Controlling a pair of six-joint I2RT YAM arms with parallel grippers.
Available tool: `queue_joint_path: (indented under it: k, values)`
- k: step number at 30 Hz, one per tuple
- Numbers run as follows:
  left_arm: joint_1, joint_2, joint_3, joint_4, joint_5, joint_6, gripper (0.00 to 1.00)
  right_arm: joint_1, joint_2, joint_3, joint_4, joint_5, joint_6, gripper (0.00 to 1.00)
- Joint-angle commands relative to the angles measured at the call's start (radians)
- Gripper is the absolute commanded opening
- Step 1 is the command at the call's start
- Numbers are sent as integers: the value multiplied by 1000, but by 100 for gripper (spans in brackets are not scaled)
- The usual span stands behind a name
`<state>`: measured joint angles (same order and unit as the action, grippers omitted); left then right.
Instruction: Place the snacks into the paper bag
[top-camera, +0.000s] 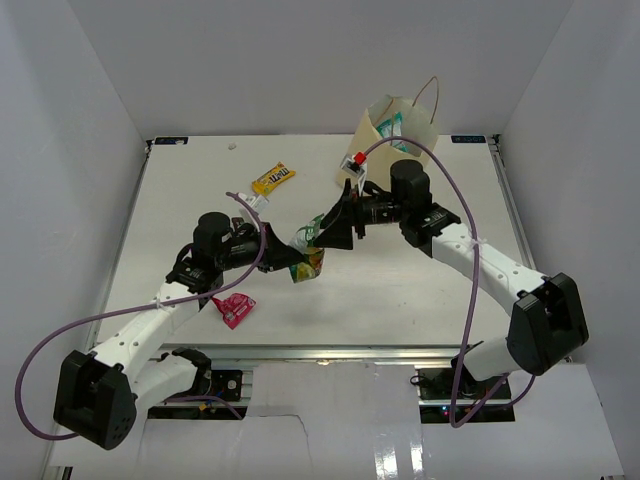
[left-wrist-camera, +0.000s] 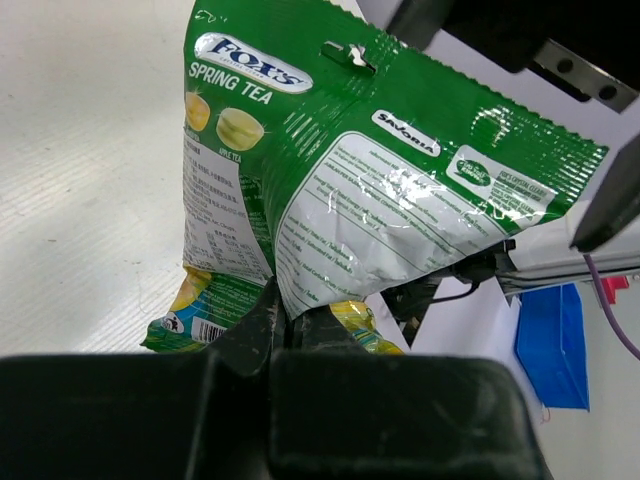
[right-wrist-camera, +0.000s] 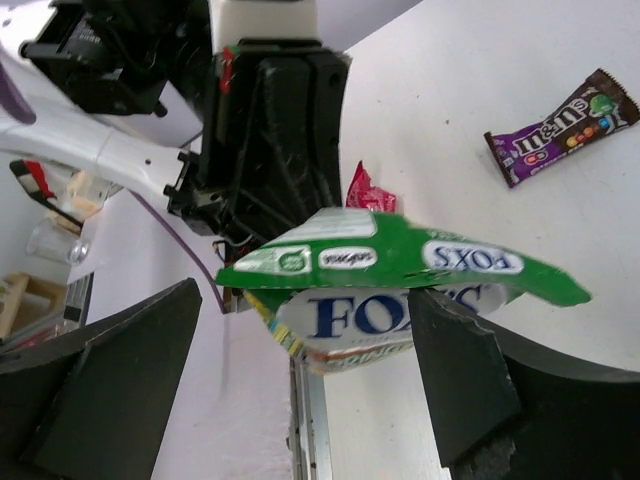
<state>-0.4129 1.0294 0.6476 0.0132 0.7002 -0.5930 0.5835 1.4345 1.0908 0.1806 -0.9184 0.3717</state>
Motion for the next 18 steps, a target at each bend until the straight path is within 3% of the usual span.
queue_joint_path:
  k: [1,6,11,18]
  values:
    - [-3,-38,4,62,-45,-7,0,-2,-49,32,-58,-76,-105,90]
    - [-3,-42,24,64,-45,-4,0,16,-78,46,-179,51,-243,90]
    - [-3,-25,23,91,-24,-22,0,71,-65,70,-244,288,-258,91]
    - [-3,-14,24,113,2,-37,0,139,9,116,-213,348,-244,97]
